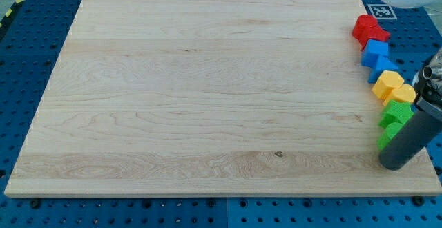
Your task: Push the yellow hexagon away from the blue triangle and yellow heart
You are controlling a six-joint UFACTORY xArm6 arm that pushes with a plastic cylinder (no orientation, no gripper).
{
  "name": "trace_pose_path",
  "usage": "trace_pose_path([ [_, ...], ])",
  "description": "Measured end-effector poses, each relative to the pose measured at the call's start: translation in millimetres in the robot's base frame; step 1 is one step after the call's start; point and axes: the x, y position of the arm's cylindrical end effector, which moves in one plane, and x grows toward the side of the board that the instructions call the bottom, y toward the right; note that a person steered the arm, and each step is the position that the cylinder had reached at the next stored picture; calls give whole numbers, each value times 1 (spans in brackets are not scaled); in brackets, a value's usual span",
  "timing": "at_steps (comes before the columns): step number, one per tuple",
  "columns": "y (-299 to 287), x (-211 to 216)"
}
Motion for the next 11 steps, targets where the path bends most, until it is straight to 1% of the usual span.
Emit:
trace_pose_path([
  [1,0,11],
  [2,8,32],
  [3,52,29],
  [4,109,-17],
  [8,109,-140],
  [10,65,-141],
  [11,26,-140],
])
